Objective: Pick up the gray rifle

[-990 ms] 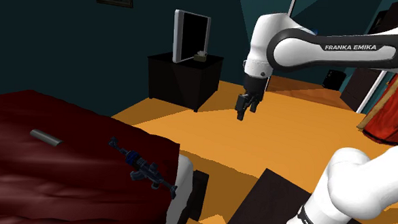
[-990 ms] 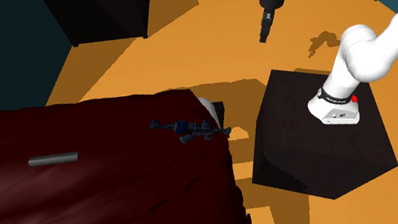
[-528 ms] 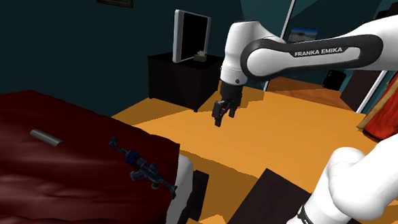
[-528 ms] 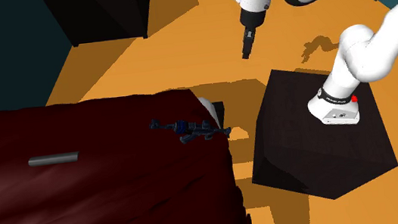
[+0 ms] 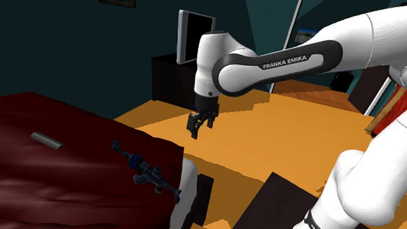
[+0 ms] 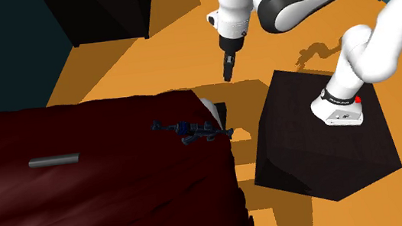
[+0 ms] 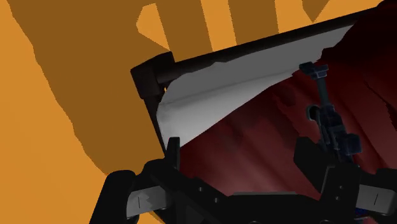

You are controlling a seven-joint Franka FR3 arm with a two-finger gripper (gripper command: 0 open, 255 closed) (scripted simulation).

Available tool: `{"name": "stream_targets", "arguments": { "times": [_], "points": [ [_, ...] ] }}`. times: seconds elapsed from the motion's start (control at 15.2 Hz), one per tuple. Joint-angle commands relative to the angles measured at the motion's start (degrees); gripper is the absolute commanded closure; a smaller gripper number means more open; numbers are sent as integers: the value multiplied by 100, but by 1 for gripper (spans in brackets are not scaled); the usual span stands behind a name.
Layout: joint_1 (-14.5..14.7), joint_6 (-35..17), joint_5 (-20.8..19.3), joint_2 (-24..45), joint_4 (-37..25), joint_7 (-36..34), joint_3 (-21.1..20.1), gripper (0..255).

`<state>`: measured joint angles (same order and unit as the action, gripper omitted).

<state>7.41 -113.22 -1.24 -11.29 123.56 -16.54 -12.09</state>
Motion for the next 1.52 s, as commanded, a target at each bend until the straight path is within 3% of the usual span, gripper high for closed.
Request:
{"name": "stream_targets", "arguments": {
  "times": [0.0,0.53,1.06,1.45],
  "points": [
    [60,-131,-63,371,-249,-114,-113,0],
    [400,-353,-517,1932,-1573,-620,-469,0],
    [976,-172,-1082,3605,-3379,-998,-598,0],
    [988,-496,-1141,3731,-3174,-1051,-565,0]
  ]
}}
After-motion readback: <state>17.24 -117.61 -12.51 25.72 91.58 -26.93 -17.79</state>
